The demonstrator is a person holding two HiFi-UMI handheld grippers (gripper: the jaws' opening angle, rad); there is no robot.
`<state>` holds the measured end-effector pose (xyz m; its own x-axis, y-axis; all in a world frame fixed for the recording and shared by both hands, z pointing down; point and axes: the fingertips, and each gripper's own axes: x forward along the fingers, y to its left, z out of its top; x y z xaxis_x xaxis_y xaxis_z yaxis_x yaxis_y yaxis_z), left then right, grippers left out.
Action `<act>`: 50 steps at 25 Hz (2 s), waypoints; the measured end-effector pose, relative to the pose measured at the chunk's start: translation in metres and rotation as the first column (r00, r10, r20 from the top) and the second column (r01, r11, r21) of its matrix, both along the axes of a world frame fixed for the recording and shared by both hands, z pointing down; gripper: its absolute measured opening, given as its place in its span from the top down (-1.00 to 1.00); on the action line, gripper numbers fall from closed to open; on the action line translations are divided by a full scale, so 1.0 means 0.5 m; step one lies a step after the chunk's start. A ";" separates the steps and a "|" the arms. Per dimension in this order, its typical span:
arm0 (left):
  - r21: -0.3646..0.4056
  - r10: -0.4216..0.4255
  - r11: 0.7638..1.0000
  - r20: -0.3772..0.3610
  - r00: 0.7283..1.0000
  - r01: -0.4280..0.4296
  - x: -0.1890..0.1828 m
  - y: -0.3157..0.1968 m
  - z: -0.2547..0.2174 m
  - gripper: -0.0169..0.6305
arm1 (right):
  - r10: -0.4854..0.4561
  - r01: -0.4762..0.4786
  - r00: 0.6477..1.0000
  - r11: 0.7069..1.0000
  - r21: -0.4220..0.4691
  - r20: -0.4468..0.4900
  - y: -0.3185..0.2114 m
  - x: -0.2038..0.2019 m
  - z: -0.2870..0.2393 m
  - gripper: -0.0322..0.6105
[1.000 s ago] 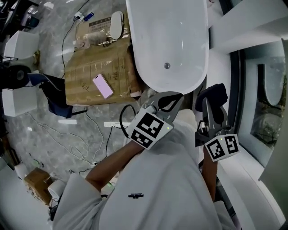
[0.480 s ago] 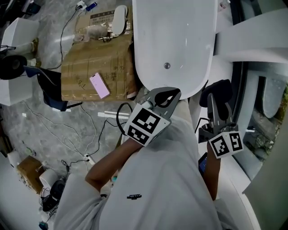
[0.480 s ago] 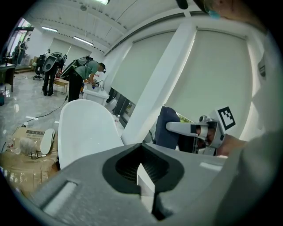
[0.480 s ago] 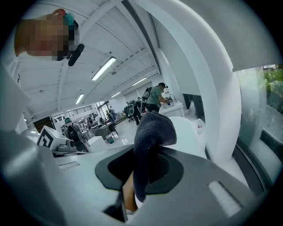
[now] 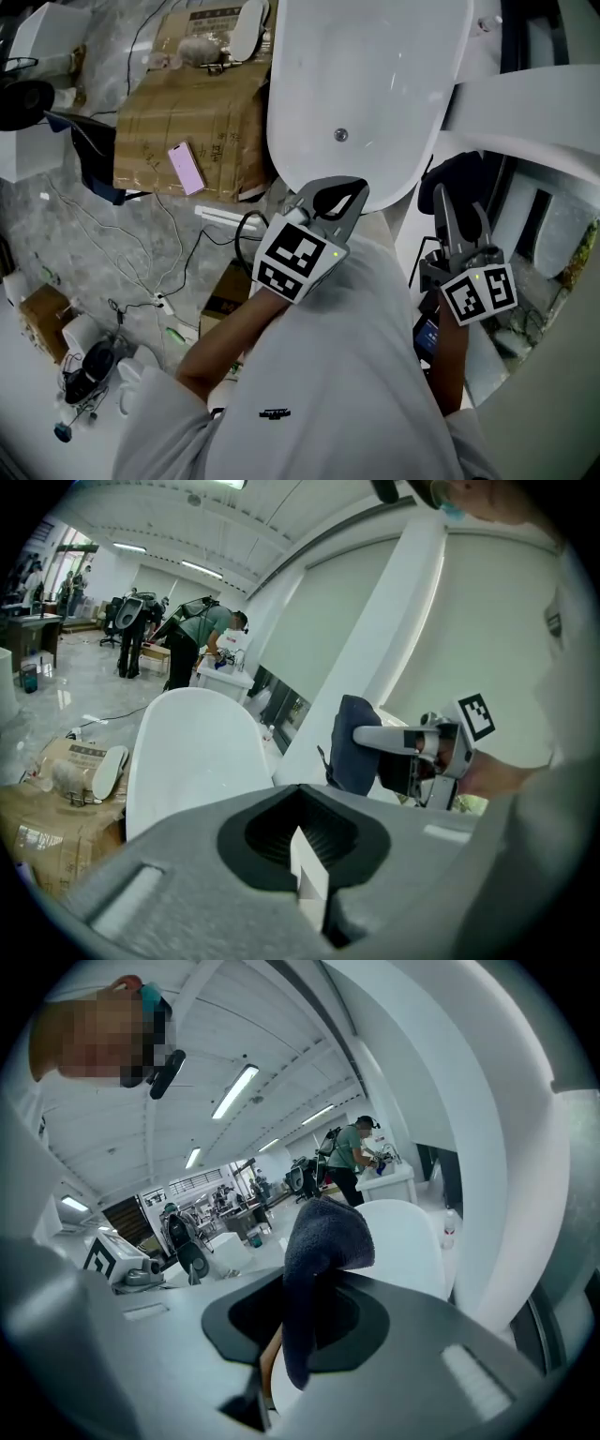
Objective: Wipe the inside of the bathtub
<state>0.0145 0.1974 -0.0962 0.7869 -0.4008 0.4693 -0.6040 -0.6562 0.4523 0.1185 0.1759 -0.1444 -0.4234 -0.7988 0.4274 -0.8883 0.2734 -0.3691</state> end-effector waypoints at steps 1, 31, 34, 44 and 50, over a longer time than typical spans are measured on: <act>-0.009 -0.014 1.000 0.003 1.000 0.014 0.009 -0.009 0.007 0.96 | -0.016 0.016 1.000 1.000 -0.007 -0.002 -0.015 0.010 0.008 0.76; -0.113 -0.136 0.982 0.153 0.979 0.154 0.096 -0.134 0.266 0.96 | -0.549 0.532 0.834 0.825 -0.190 -0.046 -0.204 0.026 0.300 0.73; -0.108 -0.106 0.986 0.167 0.980 0.125 0.106 -0.125 0.310 0.96 | -0.574 0.555 0.817 0.807 -0.201 -0.051 -0.205 0.021 0.346 0.73; -0.106 -0.014 0.994 0.210 0.978 0.037 0.109 -0.108 0.456 0.96 | -0.602 0.577 0.788 0.796 -0.184 -0.132 -0.230 0.008 0.512 0.74; -0.101 -0.047 0.993 0.204 0.978 0.068 0.089 -0.131 0.526 0.96 | -0.648 0.621 0.740 0.762 -0.187 -0.182 -0.236 -0.020 0.596 0.74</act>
<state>0.0592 0.1319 0.1668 0.6495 -0.3815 0.6577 -0.7248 -0.5721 0.3840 0.1084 0.0579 0.1536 -0.6982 -0.3233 0.6388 -0.5835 0.7740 -0.2460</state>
